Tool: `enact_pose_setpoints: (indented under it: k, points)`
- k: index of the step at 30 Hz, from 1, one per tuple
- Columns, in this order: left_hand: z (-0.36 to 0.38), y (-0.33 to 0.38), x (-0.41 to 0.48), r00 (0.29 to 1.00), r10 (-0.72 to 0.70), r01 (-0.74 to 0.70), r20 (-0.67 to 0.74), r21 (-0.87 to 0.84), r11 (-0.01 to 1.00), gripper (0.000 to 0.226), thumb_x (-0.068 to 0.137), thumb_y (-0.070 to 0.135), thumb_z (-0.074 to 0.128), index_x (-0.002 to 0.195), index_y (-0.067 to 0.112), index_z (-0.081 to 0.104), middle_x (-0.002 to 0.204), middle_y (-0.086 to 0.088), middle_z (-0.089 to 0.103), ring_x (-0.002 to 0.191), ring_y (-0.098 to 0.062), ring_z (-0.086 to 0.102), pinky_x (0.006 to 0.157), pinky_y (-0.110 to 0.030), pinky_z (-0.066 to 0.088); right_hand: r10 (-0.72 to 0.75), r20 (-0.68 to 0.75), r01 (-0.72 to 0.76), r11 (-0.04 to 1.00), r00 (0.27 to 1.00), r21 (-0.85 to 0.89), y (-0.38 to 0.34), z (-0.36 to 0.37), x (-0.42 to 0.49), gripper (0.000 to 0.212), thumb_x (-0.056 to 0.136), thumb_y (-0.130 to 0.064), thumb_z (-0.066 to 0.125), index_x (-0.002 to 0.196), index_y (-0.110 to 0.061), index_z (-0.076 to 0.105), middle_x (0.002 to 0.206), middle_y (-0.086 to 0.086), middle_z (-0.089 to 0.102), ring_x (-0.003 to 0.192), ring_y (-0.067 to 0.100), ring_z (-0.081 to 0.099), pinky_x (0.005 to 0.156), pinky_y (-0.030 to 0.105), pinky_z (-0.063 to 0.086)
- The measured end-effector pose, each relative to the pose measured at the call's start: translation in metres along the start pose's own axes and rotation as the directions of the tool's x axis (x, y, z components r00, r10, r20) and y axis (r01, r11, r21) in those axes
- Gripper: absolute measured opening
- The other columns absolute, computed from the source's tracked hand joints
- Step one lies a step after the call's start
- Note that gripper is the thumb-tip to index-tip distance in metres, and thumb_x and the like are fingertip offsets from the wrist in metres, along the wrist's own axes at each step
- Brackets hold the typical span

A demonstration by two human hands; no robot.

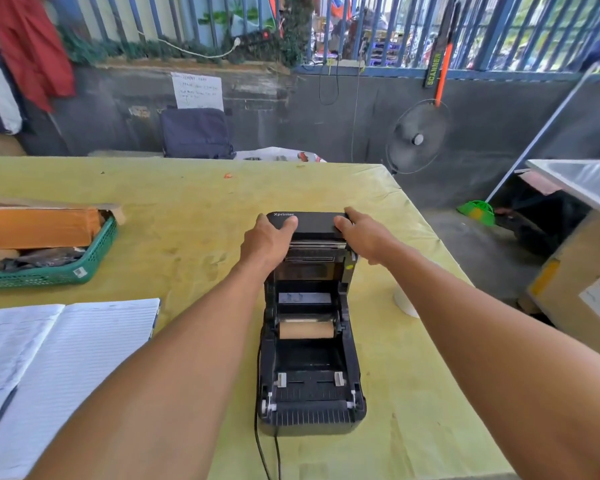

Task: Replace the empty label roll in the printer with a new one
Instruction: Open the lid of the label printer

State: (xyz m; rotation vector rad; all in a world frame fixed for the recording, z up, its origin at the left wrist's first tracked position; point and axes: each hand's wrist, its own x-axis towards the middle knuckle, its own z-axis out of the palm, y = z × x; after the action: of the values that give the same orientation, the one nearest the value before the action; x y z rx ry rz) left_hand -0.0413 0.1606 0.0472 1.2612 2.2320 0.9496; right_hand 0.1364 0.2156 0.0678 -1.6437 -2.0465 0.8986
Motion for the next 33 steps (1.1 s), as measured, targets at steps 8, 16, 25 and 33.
enact_pose_setpoints:
  k: [8, 16, 25, 33]
  points:
    - [0.007, 0.003, 0.016, 0.998, -0.054, 0.054, 0.015, -0.017, 0.998, 0.074, 0.089, 0.064, 0.038, 0.141, 0.012, 0.034, 0.128, -0.012, 0.056, 0.097, -0.028, 0.055, 0.071, -0.036, 0.041, -0.012, -0.004, 0.012, 1.0, 1.0, 0.005, 0.007, 0.01, 0.017, 0.053, 0.096, -0.055, 0.019, 0.138, -0.027, 0.034, 0.11, 0.018, 0.061, 0.085, 0.033, 0.058, 0.081, 0.046, 0.049]
    - [0.007, 0.0, 0.007, 0.999, -0.047, 0.046, -0.021, -0.052, 0.998, 0.074, 0.088, 0.065, 0.037, 0.141, 0.013, 0.035, 0.125, -0.011, 0.057, 0.09, -0.027, 0.053, 0.064, -0.033, 0.039, -0.044, -0.027, 0.045, 0.998, 0.999, 0.044, 0.01, 0.013, 0.009, 0.056, 0.097, -0.056, 0.016, 0.143, -0.027, 0.031, 0.123, 0.02, 0.06, 0.1, 0.039, 0.058, 0.094, 0.053, 0.047]
    - [-0.001, -0.002, -0.014, 0.997, -0.031, 0.028, -0.069, -0.04, 0.999, 0.075, 0.094, 0.061, 0.035, 0.144, 0.005, 0.028, 0.141, -0.017, 0.043, 0.118, -0.035, 0.05, 0.076, -0.036, 0.037, 0.033, -0.086, -0.015, 0.981, 0.996, 0.195, 0.016, 0.014, -0.026, 0.072, 0.101, -0.057, 0.025, 0.157, -0.016, 0.005, 0.158, 0.018, 0.03, 0.141, 0.038, 0.032, 0.111, 0.046, 0.028]
    - [-0.004, -0.057, -0.053, 0.984, -0.097, 0.09, -0.147, -0.05, 0.995, 0.034, 0.096, 0.014, 0.045, 0.129, 0.012, 0.052, 0.118, -0.011, 0.063, 0.081, -0.022, 0.059, 0.063, -0.032, 0.045, 0.143, -0.156, -0.137, 0.989, 0.977, 0.049, 0.071, 0.036, -0.07, 0.028, 0.098, -0.027, 0.048, 0.118, -0.01, 0.059, 0.11, 0.015, 0.07, 0.095, 0.032, 0.066, 0.082, 0.039, 0.053]
